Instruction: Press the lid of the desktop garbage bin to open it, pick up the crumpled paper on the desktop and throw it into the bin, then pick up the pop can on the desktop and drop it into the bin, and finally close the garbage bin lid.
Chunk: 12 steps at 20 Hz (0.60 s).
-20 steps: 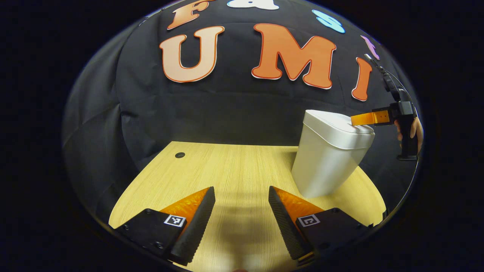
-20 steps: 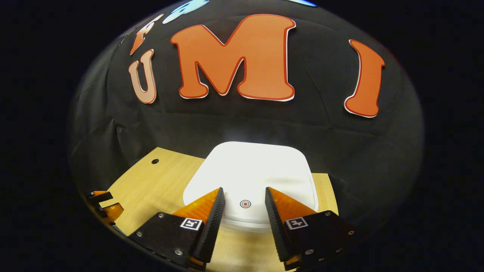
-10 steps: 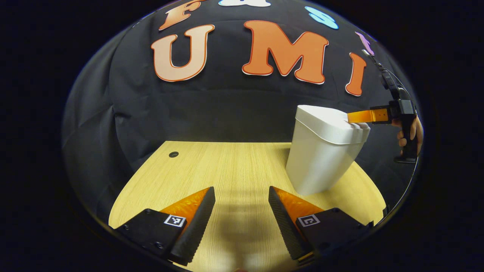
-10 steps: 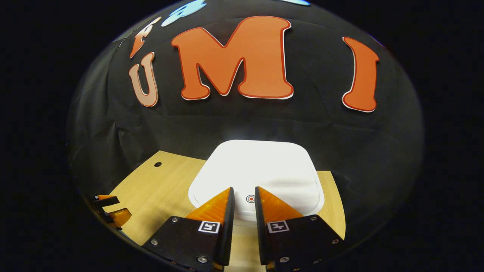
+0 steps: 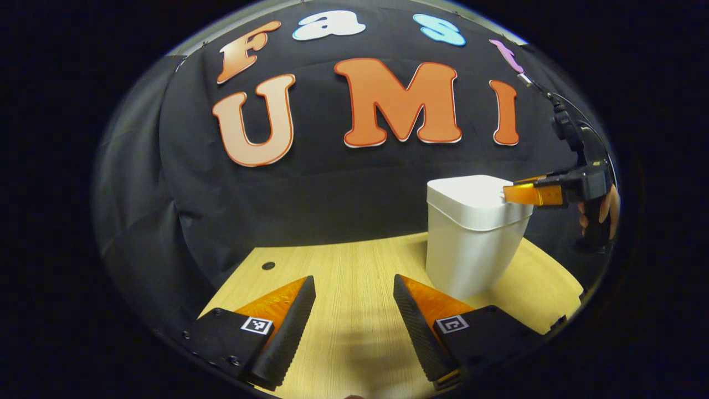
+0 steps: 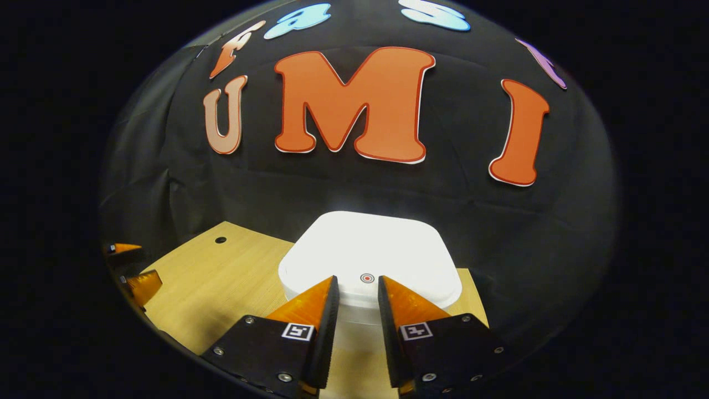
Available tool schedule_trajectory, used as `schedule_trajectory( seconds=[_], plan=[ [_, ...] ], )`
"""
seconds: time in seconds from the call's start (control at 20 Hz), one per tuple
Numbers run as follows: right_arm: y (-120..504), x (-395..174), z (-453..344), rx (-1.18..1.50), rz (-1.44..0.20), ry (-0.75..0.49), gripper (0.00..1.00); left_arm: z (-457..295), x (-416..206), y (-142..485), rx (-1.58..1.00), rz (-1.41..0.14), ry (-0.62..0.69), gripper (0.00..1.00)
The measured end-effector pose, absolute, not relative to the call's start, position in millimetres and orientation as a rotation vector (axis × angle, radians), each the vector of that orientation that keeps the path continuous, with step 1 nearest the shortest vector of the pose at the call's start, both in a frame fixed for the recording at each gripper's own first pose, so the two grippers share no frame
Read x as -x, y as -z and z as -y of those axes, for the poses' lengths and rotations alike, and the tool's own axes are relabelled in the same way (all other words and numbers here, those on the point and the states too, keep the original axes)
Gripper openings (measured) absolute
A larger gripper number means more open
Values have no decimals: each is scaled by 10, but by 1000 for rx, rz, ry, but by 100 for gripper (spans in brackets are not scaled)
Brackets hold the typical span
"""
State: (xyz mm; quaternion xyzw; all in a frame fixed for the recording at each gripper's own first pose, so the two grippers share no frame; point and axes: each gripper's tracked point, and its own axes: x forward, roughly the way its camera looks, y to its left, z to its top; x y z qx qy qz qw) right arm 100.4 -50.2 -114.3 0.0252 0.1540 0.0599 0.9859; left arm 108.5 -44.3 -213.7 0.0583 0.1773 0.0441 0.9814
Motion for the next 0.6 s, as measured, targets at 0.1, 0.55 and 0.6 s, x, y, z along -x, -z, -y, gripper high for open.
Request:
schedule_trajectory(
  seconds=[0.1, 0.55, 0.6],
  plan=[
    [1108, -926, 467, -67, -280, -134, 49, 486, -1095, 1991, -118, -304, -96, 92],
    [1019, -465, 564, -82, -181, -168, 95, 478, -1099, 1174, -62, -77, -160, 90],
    [1026, -427, 551, -83, -182, -174, 96, 497, -1081, 1111, -47, -66, -167, 91]
  ],
)
